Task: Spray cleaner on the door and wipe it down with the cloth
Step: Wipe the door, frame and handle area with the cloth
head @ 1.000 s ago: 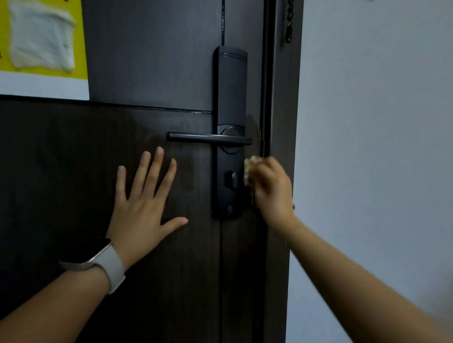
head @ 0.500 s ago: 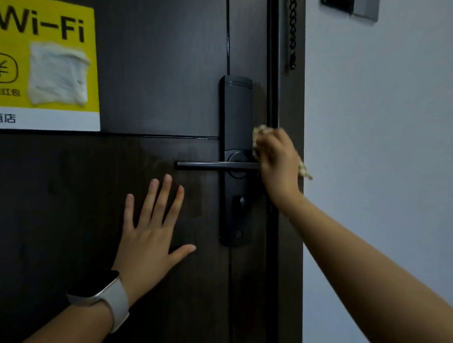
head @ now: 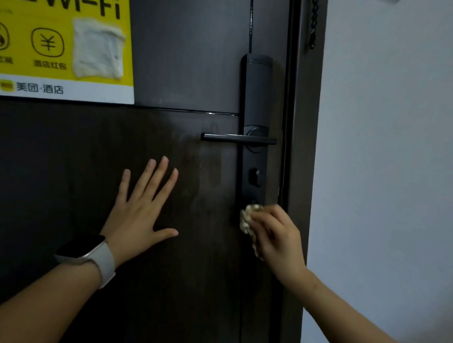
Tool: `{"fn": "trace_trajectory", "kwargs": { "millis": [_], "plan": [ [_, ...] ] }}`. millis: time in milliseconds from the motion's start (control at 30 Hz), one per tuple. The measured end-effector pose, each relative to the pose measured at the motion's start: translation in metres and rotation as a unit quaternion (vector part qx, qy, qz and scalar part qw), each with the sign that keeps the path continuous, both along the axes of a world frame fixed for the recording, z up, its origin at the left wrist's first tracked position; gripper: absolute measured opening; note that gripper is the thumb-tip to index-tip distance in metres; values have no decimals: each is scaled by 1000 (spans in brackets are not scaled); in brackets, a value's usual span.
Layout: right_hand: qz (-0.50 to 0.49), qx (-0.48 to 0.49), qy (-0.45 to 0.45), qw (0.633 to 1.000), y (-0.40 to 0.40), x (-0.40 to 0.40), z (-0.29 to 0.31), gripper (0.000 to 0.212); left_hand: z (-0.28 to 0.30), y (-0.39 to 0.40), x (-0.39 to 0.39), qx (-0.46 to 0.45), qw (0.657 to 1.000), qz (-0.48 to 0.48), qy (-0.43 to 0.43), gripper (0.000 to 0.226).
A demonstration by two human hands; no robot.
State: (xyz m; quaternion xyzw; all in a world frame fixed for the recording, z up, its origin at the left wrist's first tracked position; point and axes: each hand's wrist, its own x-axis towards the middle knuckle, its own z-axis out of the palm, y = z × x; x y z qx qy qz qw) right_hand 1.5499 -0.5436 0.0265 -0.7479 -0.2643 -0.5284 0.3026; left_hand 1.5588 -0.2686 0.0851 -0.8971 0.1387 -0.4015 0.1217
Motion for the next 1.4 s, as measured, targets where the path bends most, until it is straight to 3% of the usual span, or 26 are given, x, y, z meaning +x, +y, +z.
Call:
{"fn": "trace_trajectory", "kwargs": {
  "millis": [167,267,367,533,700,767,867,1000,1133,1200,1267,1400],
  "plan": [
    [-53,-33,-135,989,50,17,82,21,-2,5,6,5,1000,-2,-10,129],
    [-112,-75,-146,980,59,39,97,31,-5,8,9,4,1000,-11,-22,128],
    [-151,-96,-110,978,61,51,69,51,-5,9,11,8,999,-23,-33,126],
    [-161,-115,-60,978,61,44,-16,57,-6,10,11,14,999,-15,-35,124],
    [-157,-112,55,980,49,39,-119,95,-4,10,9,19,999,-22,-25,122],
    [-160,-114,85,977,51,35,-123,91,-4,9,9,21,999,-22,-25,122],
    [-163,-80,74,981,65,32,-87,53,-4,9,10,21,999,-18,-25,123],
    [-148,-47,53,986,69,45,-69,44,-5,8,10,20,999,-24,-27,122],
    [-87,-161,23,983,60,48,-145,35,-5,8,10,20,999,-14,-34,122],
    [-67,-218,9,974,55,44,-156,36,-4,8,9,22,999,-18,-31,122],
    [-47,-219,-4,975,56,45,-129,36,-4,8,9,22,999,-24,-26,122],
    [-68,-88,-31,993,71,56,-24,41,-2,9,7,18,999,-27,-14,123]
  ]
}}
